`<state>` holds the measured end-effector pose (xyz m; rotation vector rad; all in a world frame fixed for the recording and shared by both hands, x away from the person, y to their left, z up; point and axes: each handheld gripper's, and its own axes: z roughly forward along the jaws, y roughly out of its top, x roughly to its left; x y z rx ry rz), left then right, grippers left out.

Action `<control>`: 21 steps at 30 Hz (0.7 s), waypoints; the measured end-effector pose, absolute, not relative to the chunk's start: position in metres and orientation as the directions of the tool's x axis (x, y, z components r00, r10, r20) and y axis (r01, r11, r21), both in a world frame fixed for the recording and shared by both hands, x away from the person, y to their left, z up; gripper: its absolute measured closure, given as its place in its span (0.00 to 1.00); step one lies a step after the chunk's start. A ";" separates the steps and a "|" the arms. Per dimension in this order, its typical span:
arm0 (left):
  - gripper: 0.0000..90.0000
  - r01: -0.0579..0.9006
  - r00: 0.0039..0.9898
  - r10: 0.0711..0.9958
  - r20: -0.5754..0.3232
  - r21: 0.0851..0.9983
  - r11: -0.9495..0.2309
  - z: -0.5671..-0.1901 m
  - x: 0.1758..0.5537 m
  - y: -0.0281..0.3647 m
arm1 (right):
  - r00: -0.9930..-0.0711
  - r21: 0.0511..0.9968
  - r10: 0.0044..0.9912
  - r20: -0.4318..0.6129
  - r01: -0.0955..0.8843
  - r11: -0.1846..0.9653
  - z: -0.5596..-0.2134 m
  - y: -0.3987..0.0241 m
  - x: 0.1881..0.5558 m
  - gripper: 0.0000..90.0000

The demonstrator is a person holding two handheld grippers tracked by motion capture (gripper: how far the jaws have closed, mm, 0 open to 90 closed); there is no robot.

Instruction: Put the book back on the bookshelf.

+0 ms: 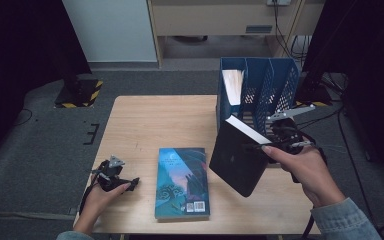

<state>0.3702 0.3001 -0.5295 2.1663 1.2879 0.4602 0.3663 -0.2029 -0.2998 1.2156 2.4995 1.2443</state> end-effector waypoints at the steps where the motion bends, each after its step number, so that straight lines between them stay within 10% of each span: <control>1: 0.00 0.681 0.474 0.881 0.001 0.634 -0.367 -0.530 0.370 0.300 | -0.679 0.710 0.691 0.249 0.613 0.347 -0.297 -0.204 0.366 0.59; 21: 0.00 0.655 0.460 0.888 0.006 0.673 -0.344 -0.534 0.367 0.298 | -0.609 0.744 0.750 0.258 0.621 0.248 -0.248 -0.250 0.374 0.58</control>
